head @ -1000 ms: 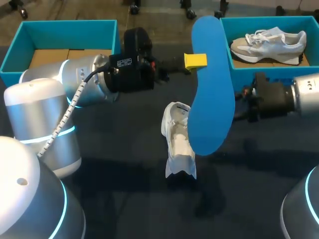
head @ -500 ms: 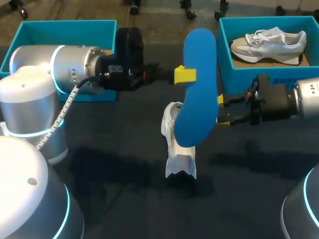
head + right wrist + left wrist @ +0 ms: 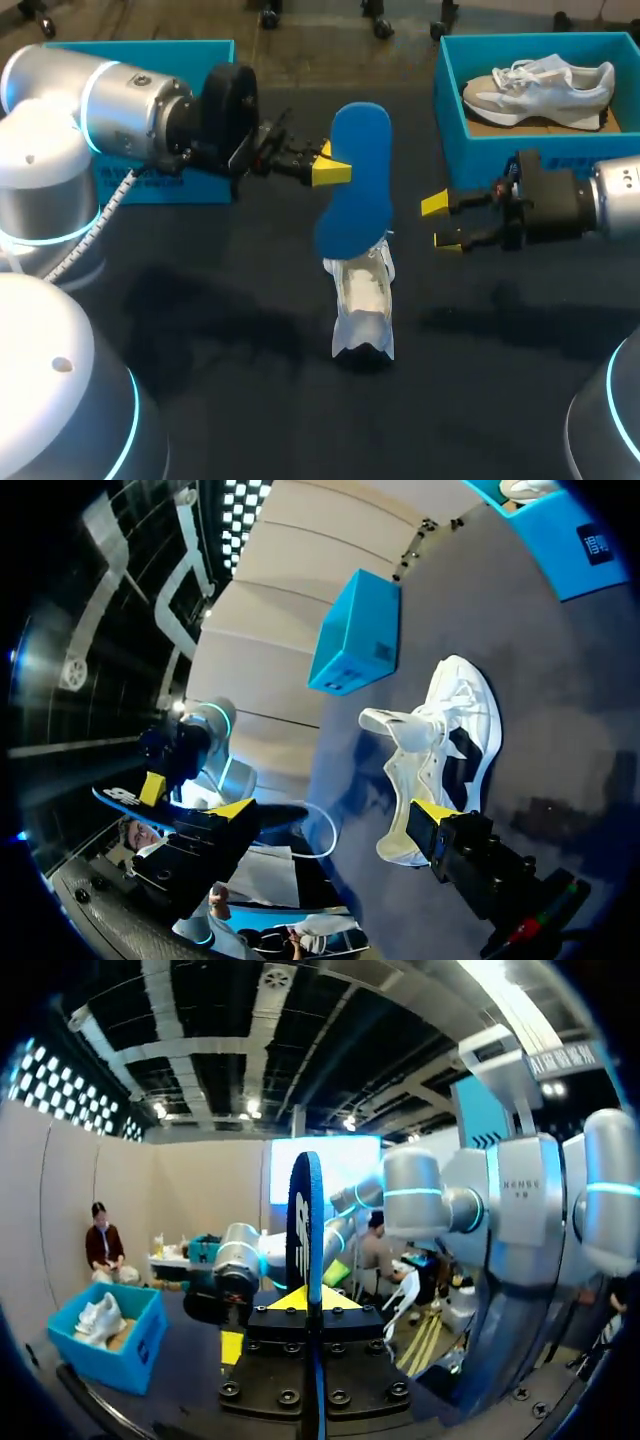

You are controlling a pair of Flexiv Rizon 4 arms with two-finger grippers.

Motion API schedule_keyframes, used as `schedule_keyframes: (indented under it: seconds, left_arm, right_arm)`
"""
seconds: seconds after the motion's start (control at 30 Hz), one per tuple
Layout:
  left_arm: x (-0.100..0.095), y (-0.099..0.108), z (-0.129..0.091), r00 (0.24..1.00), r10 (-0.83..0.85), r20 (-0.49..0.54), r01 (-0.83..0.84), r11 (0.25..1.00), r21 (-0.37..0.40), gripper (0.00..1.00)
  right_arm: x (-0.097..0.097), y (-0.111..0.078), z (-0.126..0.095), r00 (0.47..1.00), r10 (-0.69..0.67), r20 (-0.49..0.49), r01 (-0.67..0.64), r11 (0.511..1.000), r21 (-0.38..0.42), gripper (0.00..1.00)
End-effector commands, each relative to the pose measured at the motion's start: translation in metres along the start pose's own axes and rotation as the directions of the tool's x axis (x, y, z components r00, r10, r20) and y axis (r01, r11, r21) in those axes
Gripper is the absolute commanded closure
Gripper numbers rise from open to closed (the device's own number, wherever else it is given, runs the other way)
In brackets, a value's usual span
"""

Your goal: Take the shoe out of the shoebox, open the shoe tongue, remove and reinsert the insole, then place the shoe into the shoebox

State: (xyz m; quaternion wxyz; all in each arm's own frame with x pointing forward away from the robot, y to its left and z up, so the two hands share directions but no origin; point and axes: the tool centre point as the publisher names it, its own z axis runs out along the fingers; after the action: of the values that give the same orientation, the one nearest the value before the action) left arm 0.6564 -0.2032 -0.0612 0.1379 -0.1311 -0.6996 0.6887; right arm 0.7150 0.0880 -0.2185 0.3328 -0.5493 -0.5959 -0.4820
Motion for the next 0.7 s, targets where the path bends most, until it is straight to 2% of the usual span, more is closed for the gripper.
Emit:
schedule_keyframes:
  seconds: [0.03,0.13,0.37,0.6,0.7]
  left_arm:
    - [-0.0065,0.0065,-0.0014,0.898,0.440,-0.016,-0.440,0.893,-0.098,1.00]
    - [-0.0081,0.0104,-0.0041,0.835,0.548,-0.054,-0.550,0.824,-0.134,1.00]
    - [-0.0062,0.0117,-0.0011,0.707,0.707,-0.026,-0.707,0.707,-0.016,1.00]
    - [-0.0057,0.0121,-0.0031,0.484,0.872,-0.070,-0.871,0.488,0.056,1.00]
    - [-0.0064,0.0115,-0.0051,0.461,0.886,-0.056,-0.883,0.464,0.068,1.00]
  right_arm:
    - [0.0005,-0.0003,0.0013,1.000,0.001,0.004,-0.001,1.000,-0.001,0.00]
    - [0.0005,-0.0003,0.0013,1.000,0.001,0.004,-0.001,1.000,-0.001,0.00]
    - [0.0005,-0.0003,0.0013,1.000,0.001,0.004,-0.001,1.000,-0.001,0.00]
    - [0.0005,-0.0003,0.0013,1.000,0.001,0.004,-0.001,1.000,-0.001,0.00]
    - [0.0005,-0.0003,0.0013,1.000,0.001,0.004,-0.001,1.000,-0.001,0.00]
